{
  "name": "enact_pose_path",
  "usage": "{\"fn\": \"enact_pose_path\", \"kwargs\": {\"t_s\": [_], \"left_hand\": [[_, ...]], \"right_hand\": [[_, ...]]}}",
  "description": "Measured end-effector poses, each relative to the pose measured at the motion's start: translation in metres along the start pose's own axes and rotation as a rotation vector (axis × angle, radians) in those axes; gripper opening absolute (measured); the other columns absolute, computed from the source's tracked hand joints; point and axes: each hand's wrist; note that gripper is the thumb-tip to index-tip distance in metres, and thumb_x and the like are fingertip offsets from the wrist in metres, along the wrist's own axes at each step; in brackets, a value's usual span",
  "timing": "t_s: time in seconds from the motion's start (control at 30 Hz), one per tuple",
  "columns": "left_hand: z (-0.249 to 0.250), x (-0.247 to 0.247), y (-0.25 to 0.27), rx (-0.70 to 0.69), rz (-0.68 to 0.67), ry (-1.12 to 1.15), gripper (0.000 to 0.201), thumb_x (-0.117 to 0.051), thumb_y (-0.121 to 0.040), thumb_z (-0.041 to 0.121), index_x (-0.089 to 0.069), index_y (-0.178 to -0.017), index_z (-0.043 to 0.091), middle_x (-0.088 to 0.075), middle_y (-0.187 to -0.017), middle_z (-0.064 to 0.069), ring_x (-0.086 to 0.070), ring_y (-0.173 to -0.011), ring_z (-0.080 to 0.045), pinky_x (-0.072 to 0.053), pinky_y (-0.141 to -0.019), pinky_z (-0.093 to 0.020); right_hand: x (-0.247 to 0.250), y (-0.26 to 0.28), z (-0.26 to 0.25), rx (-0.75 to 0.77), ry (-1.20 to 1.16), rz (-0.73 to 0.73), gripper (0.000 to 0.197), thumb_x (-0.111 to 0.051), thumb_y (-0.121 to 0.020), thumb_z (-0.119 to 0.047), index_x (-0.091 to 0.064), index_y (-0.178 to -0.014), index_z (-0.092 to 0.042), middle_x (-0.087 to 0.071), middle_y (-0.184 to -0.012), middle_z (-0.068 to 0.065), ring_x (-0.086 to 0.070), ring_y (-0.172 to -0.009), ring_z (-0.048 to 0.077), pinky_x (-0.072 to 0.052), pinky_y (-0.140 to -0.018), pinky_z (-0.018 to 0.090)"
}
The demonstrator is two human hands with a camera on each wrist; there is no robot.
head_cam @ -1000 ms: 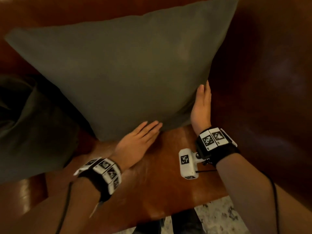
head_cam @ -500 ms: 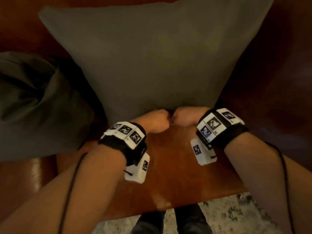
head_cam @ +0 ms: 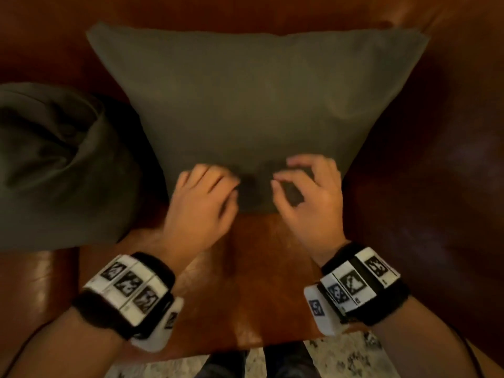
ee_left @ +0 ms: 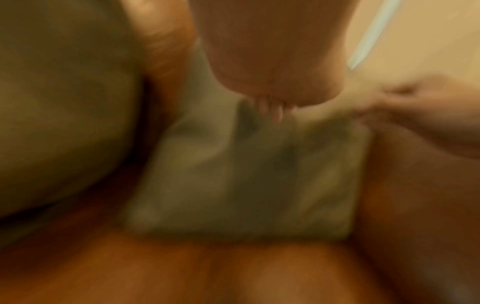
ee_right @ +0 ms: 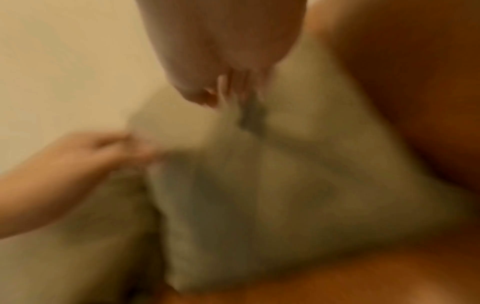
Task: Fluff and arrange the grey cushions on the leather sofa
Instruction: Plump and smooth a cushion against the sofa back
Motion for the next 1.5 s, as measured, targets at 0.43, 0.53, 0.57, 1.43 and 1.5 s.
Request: {"fn": "enact_pose_path", "kwargs": {"t_s": [0.43, 0.53, 0.57, 1.43, 1.5], "left_hand": [[-0.048, 0.013, -0.083, 0.314, -0.021, -0.352, 0.063, -0.023, -0.102, 0.047, -0.018, -0.154, 0.012, -0.015, -0.161, -0.014, -0.010, -0.149, -0.033, -0.004, -0.120, -0.051], [-0.032, 0.020, -0.089, 0.298, 0.087, -0.314, 0.064, -0.026, -0.102, 0.044, -0.020, -0.152, 0.005, -0.017, -0.160, -0.018, -0.012, -0.148, -0.035, -0.004, -0.119, -0.052], [-0.017, 0.015, -0.097, 0.201, 0.105, -0.285, 0.062, -0.030, -0.102, 0.040, -0.023, -0.151, 0.004, -0.020, -0.159, -0.019, -0.016, -0.147, -0.036, -0.004, -0.119, -0.050], [-0.014, -0.012, 0.030, 0.427, -0.018, -0.230, 0.043, -0.043, -0.097, 0.032, -0.053, -0.132, 0.009, -0.049, -0.138, -0.017, -0.043, -0.129, -0.036, -0.032, -0.103, -0.048], [0.013, -0.014, 0.006, 0.304, -0.005, 0.018, 0.027, -0.045, -0.093, 0.027, -0.064, -0.104, 0.011, -0.064, -0.103, -0.011, -0.059, -0.098, -0.033, -0.043, -0.081, -0.042]], "right_hand": [[0.041, -0.079, 0.096, -0.190, 0.452, -0.203, 0.061, -0.023, -0.104, -0.044, -0.022, -0.154, -0.009, -0.013, -0.163, 0.015, -0.003, -0.152, 0.030, -0.001, -0.121, 0.055], [0.031, -0.082, 0.063, -0.024, 0.288, -0.102, 0.057, -0.034, -0.104, -0.034, -0.027, -0.152, -0.005, -0.018, -0.160, 0.020, -0.010, -0.150, 0.037, -0.001, -0.120, 0.051], [0.019, -0.083, 0.047, 0.052, 0.225, -0.101, 0.055, -0.038, -0.103, -0.030, -0.029, -0.151, -0.004, -0.021, -0.159, 0.021, -0.013, -0.149, 0.038, -0.002, -0.120, 0.050], [0.030, 0.025, 0.074, 0.049, 0.020, -0.197, 0.038, -0.058, -0.091, -0.003, -0.060, -0.128, -0.003, -0.051, -0.139, 0.018, -0.044, -0.134, 0.033, -0.037, -0.111, 0.051], [0.016, 0.015, 0.054, -0.002, -0.134, -0.270, 0.032, -0.053, -0.090, -0.012, -0.066, -0.119, -0.008, -0.064, -0.114, 0.010, -0.061, -0.107, 0.025, -0.051, -0.091, 0.043]]}}
Point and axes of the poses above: each hand's wrist, its own y-axis away from the middle knuckle, its own x-axis out of the back of the hand, z = x × y
